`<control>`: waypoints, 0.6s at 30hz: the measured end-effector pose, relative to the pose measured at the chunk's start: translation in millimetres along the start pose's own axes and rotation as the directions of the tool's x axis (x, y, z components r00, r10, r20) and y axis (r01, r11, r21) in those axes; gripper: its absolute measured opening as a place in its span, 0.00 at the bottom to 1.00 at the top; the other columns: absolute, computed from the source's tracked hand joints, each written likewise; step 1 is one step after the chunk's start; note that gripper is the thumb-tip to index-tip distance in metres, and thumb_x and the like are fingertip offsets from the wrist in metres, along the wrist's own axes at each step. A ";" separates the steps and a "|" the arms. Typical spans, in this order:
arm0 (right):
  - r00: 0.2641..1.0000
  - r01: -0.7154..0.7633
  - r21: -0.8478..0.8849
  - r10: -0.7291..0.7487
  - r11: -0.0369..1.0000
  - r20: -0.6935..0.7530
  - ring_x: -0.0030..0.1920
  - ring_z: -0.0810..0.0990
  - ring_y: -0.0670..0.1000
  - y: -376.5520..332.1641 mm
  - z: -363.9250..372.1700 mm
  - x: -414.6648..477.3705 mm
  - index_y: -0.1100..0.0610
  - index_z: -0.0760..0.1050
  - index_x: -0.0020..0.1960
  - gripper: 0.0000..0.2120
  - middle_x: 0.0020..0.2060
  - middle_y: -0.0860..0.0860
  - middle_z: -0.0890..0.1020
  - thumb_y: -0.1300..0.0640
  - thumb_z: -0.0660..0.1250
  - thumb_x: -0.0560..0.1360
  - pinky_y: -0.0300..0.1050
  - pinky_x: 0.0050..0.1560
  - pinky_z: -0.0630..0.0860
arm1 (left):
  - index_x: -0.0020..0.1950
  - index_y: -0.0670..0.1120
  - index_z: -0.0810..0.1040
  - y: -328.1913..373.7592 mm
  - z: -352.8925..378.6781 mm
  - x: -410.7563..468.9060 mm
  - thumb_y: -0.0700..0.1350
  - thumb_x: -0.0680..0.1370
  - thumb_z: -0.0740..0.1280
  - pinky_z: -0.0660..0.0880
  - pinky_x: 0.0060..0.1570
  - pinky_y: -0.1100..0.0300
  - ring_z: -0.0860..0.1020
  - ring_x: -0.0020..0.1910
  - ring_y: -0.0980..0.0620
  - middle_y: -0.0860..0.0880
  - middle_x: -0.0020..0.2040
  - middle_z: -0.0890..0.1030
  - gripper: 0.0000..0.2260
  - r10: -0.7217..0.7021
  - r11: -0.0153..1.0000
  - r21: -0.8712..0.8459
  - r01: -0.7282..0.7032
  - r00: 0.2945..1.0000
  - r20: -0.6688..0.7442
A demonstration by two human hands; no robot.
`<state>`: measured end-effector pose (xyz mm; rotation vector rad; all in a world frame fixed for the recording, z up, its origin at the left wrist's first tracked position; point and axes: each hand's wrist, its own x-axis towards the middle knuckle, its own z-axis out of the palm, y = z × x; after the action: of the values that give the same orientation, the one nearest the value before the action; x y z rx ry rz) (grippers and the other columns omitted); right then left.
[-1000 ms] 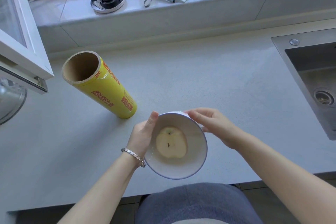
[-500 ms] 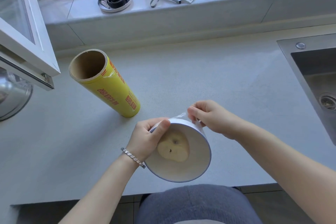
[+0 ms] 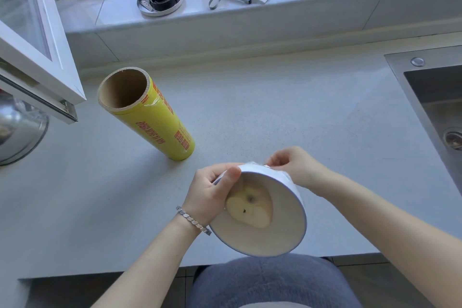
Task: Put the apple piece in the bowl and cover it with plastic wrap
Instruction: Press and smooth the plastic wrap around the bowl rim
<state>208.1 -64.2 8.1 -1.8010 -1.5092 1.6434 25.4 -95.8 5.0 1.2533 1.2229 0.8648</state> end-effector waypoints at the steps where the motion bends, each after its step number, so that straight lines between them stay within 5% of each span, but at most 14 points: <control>1: 0.990 0.083 0.096 -0.071 0.992 -0.122 0.33 0.75 0.42 -2.0 -0.6 -2.3 0.55 0.78 0.41 0.04 0.32 0.46 0.78 0.60 0.66 0.74 0.26 0.35 0.70 | 0.36 0.60 0.84 -0.6 0.4 1.0 0.75 0.57 0.64 0.76 0.45 0.68 0.80 0.43 0.63 0.62 0.38 0.84 0.23 -0.002 1.000 0.001 0.002 1.000 -0.014; 4: 0.893 0.447 0.335 -0.389 0.829 -0.227 0.47 0.82 0.40 -14.9 -7.0 -20.9 0.51 0.79 0.47 0.10 0.42 0.40 0.83 0.54 0.59 0.77 0.33 0.52 0.74 | 0.33 0.54 0.82 -1.5 -0.2 2.7 0.78 0.56 0.62 0.72 0.37 0.66 0.75 0.34 0.57 0.55 0.33 0.80 0.29 -0.024 0.998 0.062 0.028 0.998 -0.054; 7: 0.853 0.496 0.284 -0.521 0.821 0.017 0.56 0.79 0.39 -21.8 2.3 -39.6 0.48 0.79 0.50 0.16 0.48 0.37 0.82 0.47 0.54 0.76 0.33 0.59 0.72 | 0.27 0.49 0.73 2.0 -3.1 1.8 0.78 0.56 0.60 0.60 0.29 0.67 0.64 0.27 0.58 0.57 0.26 0.68 0.31 -0.027 0.992 0.123 0.034 0.998 -0.057; 12: 0.928 0.349 0.178 -0.365 0.920 0.067 0.56 0.78 0.37 -7.7 16.1 -31.4 0.46 0.79 0.53 0.19 0.52 0.40 0.81 0.44 0.52 0.74 0.35 0.59 0.71 | 0.35 0.28 0.74 -1.3 -7.8 1.5 0.79 0.56 0.60 0.61 0.33 0.59 0.66 0.33 0.53 0.46 0.32 0.70 0.49 -0.037 0.988 0.152 0.036 0.999 0.004; 15: 0.954 0.234 0.180 -0.261 0.955 0.146 0.55 0.79 0.41 -1.0 13.3 -25.2 0.52 0.81 0.53 0.25 0.51 0.44 0.82 0.38 0.51 0.75 0.37 0.61 0.71 | 0.28 0.32 0.69 -4.0 -8.2 -4.5 0.79 0.54 0.61 0.57 0.29 0.60 0.62 0.29 0.53 0.47 0.28 0.65 0.45 -0.074 0.987 0.139 0.076 0.997 -0.015; 18: 0.983 0.140 0.236 -0.164 0.962 0.086 0.45 0.81 0.37 3.2 4.1 -17.2 0.57 0.81 0.49 0.21 0.44 0.45 0.83 0.46 0.53 0.77 0.39 0.59 0.73 | 0.32 0.38 0.73 -5.4 -9.5 -7.6 0.76 0.57 0.62 0.58 0.30 0.60 0.63 0.30 0.53 0.45 0.32 0.66 0.38 -0.097 0.982 0.153 0.109 0.992 -0.084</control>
<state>209.5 -81.1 14.1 -1.4624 -1.3945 1.7775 14.0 -102.0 2.2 1.2793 1.4280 0.7579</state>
